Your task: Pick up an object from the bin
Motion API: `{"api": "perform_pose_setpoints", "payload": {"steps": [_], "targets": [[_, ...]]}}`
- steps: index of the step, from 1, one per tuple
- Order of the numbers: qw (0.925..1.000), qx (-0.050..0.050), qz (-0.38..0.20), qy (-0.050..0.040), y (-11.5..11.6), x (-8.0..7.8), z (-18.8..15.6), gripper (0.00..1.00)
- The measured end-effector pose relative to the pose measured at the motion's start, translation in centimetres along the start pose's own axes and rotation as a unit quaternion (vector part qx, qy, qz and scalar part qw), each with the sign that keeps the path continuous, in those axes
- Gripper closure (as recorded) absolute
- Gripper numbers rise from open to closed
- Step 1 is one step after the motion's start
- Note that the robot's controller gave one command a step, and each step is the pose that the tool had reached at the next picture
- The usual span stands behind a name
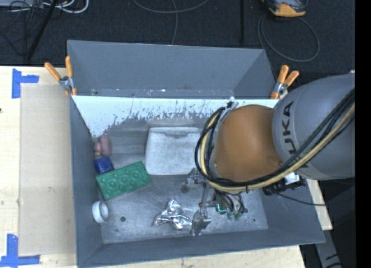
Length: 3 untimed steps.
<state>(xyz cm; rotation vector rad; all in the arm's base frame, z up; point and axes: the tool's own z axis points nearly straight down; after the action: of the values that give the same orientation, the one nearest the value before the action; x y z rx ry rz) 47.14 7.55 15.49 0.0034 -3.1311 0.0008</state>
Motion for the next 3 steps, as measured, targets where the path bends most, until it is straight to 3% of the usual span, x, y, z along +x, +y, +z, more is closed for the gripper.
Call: {"api": "perform_pose_setpoints", "payload": {"steps": [1, 2, 3], "targets": [[0.9918, -0.001, 0.128, -0.0064, 1.9, -1.1, -7.6, 0.00], [0.9817, 0.000, 0.191, -0.0003, 3.6, -3.1, 5.2, 0.00], [0.9942, -0.002, 0.107, -0.0073, 2.0, -1.4, 8.3, 0.00]]}}
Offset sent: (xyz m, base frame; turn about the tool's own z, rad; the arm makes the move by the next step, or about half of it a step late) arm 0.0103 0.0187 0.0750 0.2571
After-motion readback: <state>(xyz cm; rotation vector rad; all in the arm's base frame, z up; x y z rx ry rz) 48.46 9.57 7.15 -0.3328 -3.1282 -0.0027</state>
